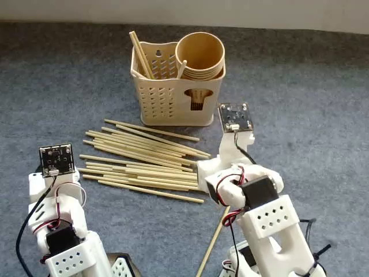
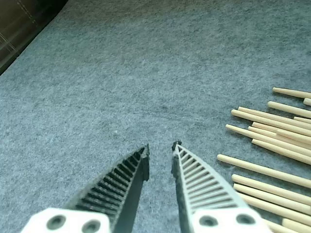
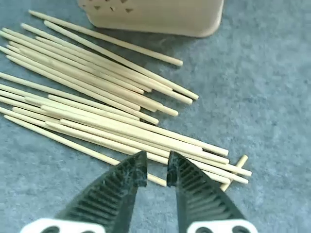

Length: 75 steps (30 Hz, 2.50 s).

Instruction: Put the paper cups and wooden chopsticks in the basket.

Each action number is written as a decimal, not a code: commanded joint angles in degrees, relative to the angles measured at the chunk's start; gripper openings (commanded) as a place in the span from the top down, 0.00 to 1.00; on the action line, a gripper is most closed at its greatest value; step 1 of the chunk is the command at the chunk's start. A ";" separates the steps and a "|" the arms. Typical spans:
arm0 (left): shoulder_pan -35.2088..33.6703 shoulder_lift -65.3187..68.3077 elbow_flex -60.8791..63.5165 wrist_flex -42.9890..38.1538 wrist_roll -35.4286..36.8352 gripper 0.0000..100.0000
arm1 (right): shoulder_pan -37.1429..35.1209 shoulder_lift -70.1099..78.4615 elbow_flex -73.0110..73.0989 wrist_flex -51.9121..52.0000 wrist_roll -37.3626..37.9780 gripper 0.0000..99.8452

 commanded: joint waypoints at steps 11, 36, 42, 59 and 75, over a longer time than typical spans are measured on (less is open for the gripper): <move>1.01 -0.13 1.01 -1.23 0.26 0.90 | 5.76 26.59 1.63 2.33 -4.22 0.92; 1.01 -0.13 1.01 -1.23 0.26 0.90 | 15.08 45.58 1.63 -7.87 -4.13 0.92; 1.01 -0.13 1.01 -1.23 0.26 0.90 | 17.01 46.11 1.54 -7.25 -2.55 1.00; 1.01 -0.13 1.01 -1.23 0.26 0.90 | 23.08 46.11 -18.51 9.98 -1.67 0.99; 1.01 -0.13 1.01 -1.23 0.26 0.90 | 25.80 44.79 -22.29 9.98 -1.67 0.99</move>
